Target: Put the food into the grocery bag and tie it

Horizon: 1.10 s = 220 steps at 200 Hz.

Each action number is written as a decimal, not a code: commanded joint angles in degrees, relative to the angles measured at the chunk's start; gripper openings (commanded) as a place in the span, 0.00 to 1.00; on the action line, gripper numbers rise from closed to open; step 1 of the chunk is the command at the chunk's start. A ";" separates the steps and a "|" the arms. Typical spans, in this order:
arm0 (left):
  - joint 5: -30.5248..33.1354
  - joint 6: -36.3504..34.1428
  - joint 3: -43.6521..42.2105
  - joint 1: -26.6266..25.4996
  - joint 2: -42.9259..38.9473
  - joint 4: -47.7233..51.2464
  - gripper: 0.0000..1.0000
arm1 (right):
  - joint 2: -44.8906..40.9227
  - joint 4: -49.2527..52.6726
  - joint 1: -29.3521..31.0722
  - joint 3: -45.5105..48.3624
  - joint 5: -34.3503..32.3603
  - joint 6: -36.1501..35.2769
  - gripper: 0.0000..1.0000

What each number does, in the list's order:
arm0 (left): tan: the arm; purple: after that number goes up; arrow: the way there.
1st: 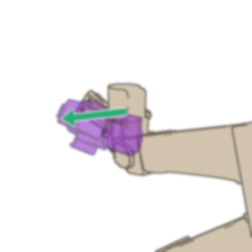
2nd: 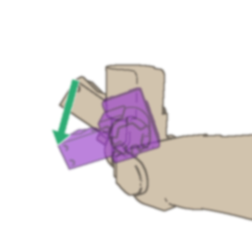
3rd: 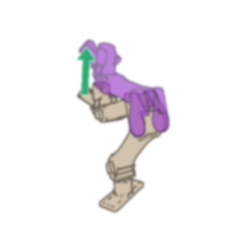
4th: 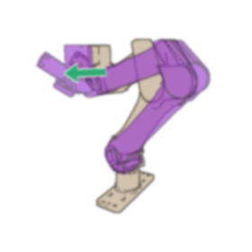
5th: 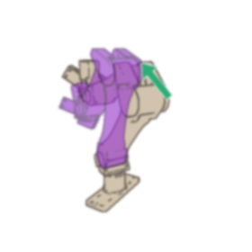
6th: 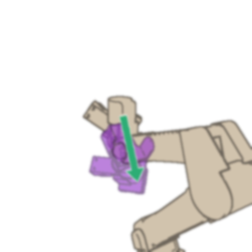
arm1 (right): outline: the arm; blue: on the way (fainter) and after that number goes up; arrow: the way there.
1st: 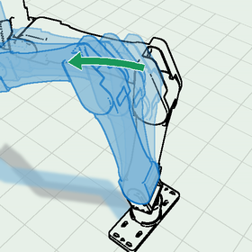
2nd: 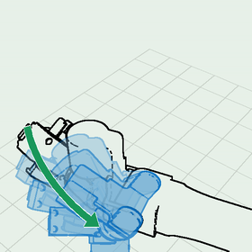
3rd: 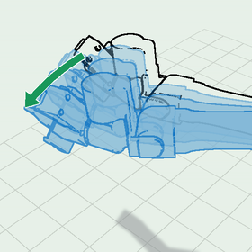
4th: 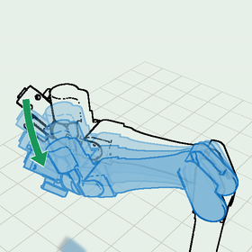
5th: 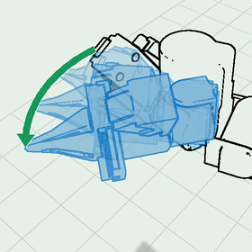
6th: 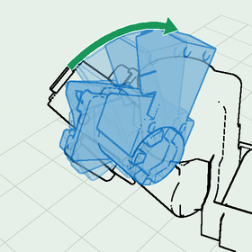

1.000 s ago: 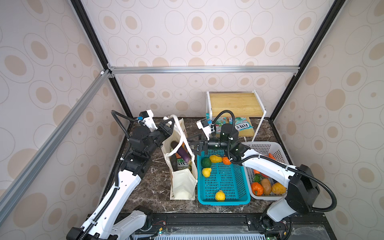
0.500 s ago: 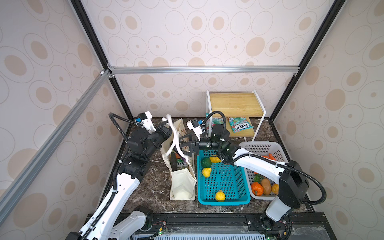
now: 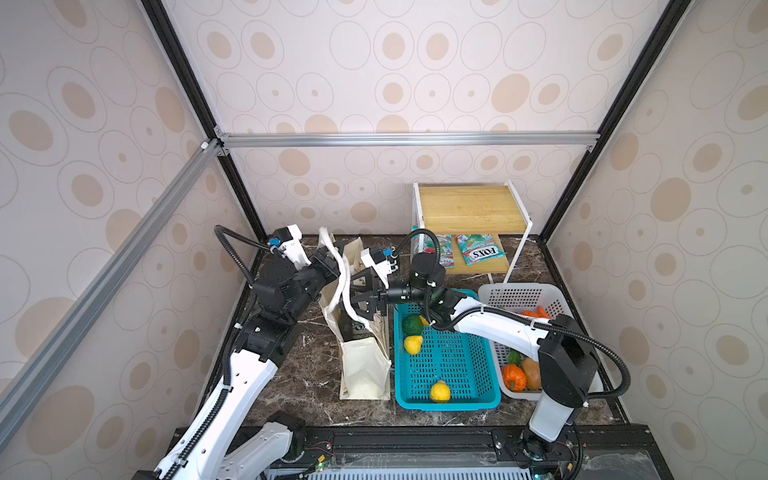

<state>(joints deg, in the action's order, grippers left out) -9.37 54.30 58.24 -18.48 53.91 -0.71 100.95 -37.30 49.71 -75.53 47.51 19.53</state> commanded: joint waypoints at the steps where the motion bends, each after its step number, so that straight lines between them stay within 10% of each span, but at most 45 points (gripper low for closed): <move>1: 2.33 -1.71 0.58 0.29 0.17 -1.14 0.00 | 0.58 -7.06 3.37 2.05 5.48 -7.16 0.82; 61: 3.46 -2.15 -0.72 0.29 -0.85 -0.78 0.00 | 4.75 0.11 4.74 -5.77 8.32 -10.06 0.77; 220: 6.29 -3.32 -1.97 0.62 -2.15 -0.66 0.00 | 7.36 -20.43 6.34 -2.95 2.82 3.29 0.05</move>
<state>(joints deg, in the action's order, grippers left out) -4.64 52.82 55.90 -18.41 52.31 -0.40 108.05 -51.27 54.81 -79.22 50.52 21.08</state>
